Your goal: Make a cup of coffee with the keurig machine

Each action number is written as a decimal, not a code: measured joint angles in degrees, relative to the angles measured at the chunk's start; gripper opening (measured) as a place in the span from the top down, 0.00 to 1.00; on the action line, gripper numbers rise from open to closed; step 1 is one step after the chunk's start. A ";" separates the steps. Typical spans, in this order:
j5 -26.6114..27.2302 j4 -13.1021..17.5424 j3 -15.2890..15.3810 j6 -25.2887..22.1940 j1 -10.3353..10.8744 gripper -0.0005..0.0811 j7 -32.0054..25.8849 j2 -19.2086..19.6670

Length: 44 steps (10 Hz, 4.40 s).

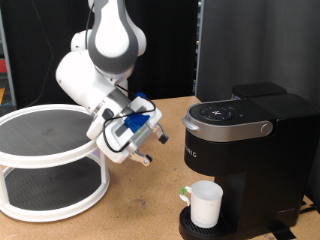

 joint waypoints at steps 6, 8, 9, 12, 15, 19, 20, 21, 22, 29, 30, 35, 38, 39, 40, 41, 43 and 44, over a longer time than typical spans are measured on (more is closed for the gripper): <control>-7.29 -1.35 -1.81 -6.90 -2.55 0.00 7.59 -7.85; -8.49 -1.12 -1.81 -9.46 -2.60 0.00 10.16 -11.80; -8.48 -1.07 -1.61 -9.56 -2.60 0.00 10.27 -13.93; -8.55 -0.80 0.43 -7.47 -2.60 0.00 12.20 -20.17; -9.40 0.08 2.57 -6.21 -2.62 0.00 19.02 -25.75; -21.05 0.07 6.52 -1.79 -3.45 0.00 23.48 -26.69; -28.05 0.51 9.59 0.07 -4.16 0.00 26.11 -26.56; -35.01 1.17 12.40 0.79 -4.95 0.00 28.01 -26.42; -41.81 2.18 14.62 -0.05 -5.72 0.00 29.91 -26.28; -74.70 9.06 24.84 -11.12 -11.36 0.00 36.97 -25.04; -78.95 10.82 26.16 -13.56 -12.61 0.00 37.09 -23.67; -83.17 20.67 28.92 -32.12 -12.21 0.00 36.68 -19.13; -82.81 27.39 29.97 -33.17 -12.39 0.00 44.67 -13.71; -82.83 27.25 29.96 -33.19 -12.34 0.00 43.61 -13.75; -82.82 27.21 29.96 -32.89 -12.27 0.00 43.10 -13.75; -82.75 27.50 30.07 -32.62 -12.23 0.00 43.17 -13.69; -82.71 29.81 30.59 -32.56 -12.23 0.00 45.43 -12.75; -82.66 31.54 30.78 -32.57 -12.23 0.00 46.84 -11.87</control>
